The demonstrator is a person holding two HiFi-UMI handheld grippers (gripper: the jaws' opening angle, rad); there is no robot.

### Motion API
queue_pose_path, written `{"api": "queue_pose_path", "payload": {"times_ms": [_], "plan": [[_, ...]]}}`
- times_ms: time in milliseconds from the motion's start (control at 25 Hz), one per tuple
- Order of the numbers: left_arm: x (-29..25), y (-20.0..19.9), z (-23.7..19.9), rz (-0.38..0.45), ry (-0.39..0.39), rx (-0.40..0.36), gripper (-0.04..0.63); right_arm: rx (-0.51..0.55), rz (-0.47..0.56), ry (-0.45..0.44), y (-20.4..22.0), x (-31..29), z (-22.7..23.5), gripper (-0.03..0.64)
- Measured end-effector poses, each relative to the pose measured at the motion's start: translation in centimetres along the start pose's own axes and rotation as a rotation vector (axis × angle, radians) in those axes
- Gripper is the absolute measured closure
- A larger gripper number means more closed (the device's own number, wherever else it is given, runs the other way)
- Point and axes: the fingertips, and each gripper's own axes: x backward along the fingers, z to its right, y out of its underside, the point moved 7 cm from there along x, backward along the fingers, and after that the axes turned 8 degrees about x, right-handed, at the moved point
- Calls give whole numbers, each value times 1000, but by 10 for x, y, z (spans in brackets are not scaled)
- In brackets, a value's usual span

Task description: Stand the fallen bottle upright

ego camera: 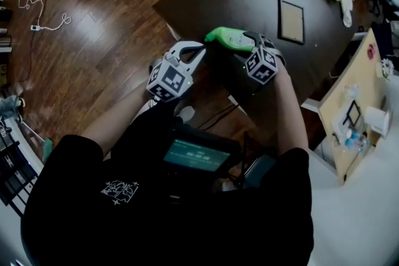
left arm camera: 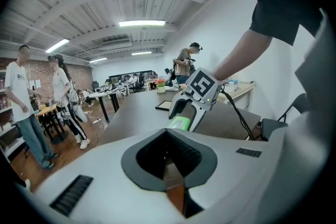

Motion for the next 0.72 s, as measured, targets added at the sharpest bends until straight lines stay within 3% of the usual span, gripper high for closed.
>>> {"api": "queue_pose_path", "payload": {"times_ms": [240, 440, 720], "plan": [[7, 8, -8, -15, -19, 18, 594, 111, -38, -62, -26, -22, 6, 252], [7, 10, -12, -13, -33, 25, 594, 43, -85, -136, -37, -45, 15, 252], [4, 9, -21, -10, -42, 36, 594, 96, -166, -188, -32, -59, 14, 250]]}}
